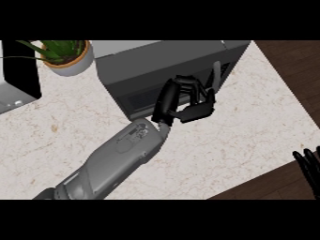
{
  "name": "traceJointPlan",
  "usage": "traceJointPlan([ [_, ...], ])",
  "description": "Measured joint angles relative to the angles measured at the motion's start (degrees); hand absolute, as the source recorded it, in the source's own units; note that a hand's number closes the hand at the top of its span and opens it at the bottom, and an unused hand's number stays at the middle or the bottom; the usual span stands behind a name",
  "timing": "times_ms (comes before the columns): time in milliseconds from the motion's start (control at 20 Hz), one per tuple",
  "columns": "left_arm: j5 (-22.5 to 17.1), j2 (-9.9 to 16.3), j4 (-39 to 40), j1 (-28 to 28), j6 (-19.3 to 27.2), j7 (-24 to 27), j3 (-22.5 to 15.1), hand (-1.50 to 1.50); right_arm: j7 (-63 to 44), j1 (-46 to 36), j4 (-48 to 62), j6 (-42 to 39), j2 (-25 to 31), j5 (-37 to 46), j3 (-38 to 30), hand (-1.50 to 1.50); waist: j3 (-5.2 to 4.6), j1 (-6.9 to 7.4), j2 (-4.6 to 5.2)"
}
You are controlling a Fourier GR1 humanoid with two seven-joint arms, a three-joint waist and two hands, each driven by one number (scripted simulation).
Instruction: Pick up the milk, place it into the microwave and close the microwave
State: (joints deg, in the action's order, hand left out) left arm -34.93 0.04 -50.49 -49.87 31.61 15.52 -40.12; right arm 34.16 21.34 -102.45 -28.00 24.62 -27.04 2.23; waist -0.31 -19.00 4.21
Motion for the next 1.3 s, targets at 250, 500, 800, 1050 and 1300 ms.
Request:
traceJointPlan([
  [250, -2.1, 0.1, 0.4, 0.3, 0.7, 2.9, 0.1, 1.5, -0.9, 0.3, -1.9, -0.8, 1.0, -1.9, -0.1, -1.5, 0.08, -0.75, -0.08],
  [500, -3.6, 0.1, 0.8, 0.3, 1.3, 5.2, -0.1, 1.5, -2.0, 0.7, -3.5, -1.7, 1.9, -3.7, 0.0, -1.5, 0.16, -1.24, -0.05],
  [800, -5.1, 0.2, 1.4, 0.3, 2.0, 7.7, -0.2, 1.5, -2.8, 0.7, -5.4, -2.2, 3.0, -5.4, -0.5, -1.5, 0.2, -1.84, -0.01],
  [1050, -6.4, 0.1, 1.9, 0.2, 2.5, 9.2, -0.4, 1.5, -3.2, 0.4, -7.0, -2.4, 3.8, -6.5, -1.3, -1.5, 0.23, -2.06, -0.03],
  [1300, -7.4, 0.1, 2.2, 0.0, 3.1, 10.7, -0.6, 1.5, -3.9, 1.3, -7.9, -3.0, 4.0, -8.6, -1.0, -1.5, 0.32, -2.57, 0.17],
])
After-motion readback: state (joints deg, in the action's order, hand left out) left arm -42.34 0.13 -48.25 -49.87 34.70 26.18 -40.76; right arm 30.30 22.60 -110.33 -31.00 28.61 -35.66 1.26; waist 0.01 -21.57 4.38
